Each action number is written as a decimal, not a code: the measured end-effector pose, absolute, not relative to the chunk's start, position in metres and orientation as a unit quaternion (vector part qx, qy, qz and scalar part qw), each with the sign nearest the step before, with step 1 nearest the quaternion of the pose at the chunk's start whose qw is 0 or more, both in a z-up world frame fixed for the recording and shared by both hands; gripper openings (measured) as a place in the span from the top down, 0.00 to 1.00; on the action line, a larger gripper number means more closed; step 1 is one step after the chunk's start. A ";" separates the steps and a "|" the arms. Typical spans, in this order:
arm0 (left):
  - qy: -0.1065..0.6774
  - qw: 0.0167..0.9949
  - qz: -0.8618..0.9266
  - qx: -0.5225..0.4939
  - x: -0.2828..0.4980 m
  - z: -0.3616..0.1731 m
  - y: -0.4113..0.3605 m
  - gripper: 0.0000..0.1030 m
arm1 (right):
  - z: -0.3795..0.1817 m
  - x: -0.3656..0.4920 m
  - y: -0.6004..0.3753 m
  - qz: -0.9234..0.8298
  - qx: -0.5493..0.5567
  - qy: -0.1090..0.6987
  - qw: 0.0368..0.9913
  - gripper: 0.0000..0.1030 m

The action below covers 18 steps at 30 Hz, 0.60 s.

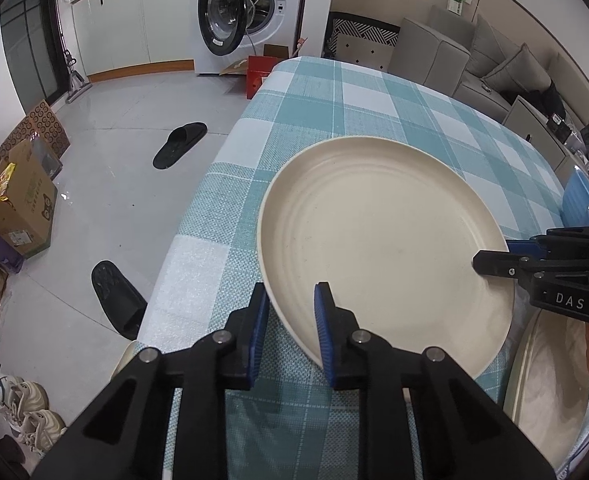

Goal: Organize plates and bowls
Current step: 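Close the left tool on a cream plate rim while the right tool grips another plate, then lift the cream plate with the left tool while the right tool lifts its plate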

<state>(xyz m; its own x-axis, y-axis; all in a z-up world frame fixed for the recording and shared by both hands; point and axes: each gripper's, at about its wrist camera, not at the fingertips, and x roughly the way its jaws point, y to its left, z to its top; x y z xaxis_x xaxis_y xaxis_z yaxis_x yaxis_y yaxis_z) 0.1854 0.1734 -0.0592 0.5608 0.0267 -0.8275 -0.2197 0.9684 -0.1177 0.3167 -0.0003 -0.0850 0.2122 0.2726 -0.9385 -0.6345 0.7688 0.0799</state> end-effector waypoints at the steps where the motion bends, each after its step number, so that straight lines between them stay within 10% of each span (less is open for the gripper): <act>1: 0.463 0.877 0.072 -0.104 0.185 -0.059 0.173 0.80 | -0.084 0.316 -0.001 0.298 -0.165 0.552 0.762 0.80; 18: 0.444 0.888 0.075 -0.094 0.177 -0.039 0.165 0.80 | -0.064 0.309 -0.011 0.298 -0.170 0.529 0.776 0.81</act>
<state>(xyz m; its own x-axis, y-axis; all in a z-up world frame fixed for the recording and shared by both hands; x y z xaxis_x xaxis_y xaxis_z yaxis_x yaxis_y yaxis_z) 0.1767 0.1650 -0.0389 0.5952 0.0507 -0.8020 -0.2172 0.9710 -0.0998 0.3090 -0.0109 -0.0641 0.2620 0.2835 -0.9225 -0.6424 0.7646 0.0525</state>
